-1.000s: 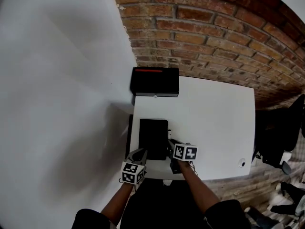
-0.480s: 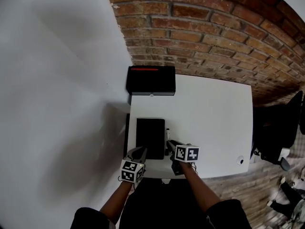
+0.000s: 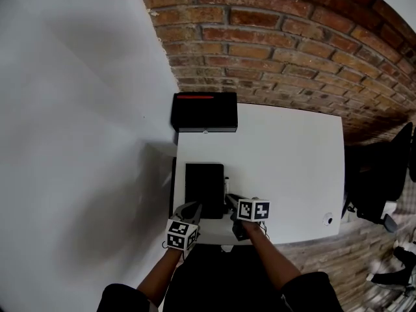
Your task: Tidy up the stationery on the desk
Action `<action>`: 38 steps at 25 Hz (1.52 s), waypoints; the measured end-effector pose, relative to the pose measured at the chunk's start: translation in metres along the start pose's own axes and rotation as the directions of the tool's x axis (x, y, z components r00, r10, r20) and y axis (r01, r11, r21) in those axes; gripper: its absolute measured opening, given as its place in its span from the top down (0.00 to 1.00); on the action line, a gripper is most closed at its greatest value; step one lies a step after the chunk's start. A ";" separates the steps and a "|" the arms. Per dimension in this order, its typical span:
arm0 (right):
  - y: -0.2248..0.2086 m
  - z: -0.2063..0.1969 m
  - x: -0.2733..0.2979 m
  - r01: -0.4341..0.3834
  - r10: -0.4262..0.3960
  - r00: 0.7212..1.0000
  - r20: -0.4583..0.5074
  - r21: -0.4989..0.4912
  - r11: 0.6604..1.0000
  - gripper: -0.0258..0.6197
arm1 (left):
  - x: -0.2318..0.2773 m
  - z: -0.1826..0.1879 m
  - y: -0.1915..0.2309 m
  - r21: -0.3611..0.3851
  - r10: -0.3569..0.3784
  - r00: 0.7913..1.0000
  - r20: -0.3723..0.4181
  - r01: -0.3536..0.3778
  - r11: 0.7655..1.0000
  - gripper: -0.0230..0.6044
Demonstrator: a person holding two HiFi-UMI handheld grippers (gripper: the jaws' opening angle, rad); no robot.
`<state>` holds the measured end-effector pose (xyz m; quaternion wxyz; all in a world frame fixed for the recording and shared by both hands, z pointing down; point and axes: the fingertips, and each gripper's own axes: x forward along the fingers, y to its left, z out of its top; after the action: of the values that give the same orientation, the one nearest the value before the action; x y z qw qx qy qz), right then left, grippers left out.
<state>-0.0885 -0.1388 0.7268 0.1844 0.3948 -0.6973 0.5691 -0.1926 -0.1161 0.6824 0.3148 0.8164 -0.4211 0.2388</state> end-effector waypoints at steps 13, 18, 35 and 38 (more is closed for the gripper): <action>0.005 -0.001 0.005 -0.041 0.040 0.999 -0.018 -0.020 0.999 0.87 | -0.002 -0.004 -0.002 -0.001 0.010 1.000 -0.001 -0.010 1.000 0.94; 0.005 0.001 0.003 -0.037 0.037 0.999 0.007 -0.036 0.999 0.87 | -0.002 -0.003 -0.003 0.004 0.008 1.000 0.001 -0.008 1.000 0.94; -0.006 0.007 -0.039 0.046 -0.025 0.987 0.158 -0.130 0.990 0.91 | -0.003 0.012 -0.021 0.039 -0.004 0.999 0.053 0.002 0.999 0.94; -0.011 0.006 -0.055 0.105 -0.067 0.976 0.207 -0.177 0.979 0.92 | -0.005 0.020 -0.031 0.048 -0.013 0.997 0.082 0.009 0.999 0.94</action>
<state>-0.0446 -0.1258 0.6936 0.1740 0.4608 -0.7449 0.4501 -0.1668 -0.1138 0.6561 0.2792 0.8351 -0.4234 0.2130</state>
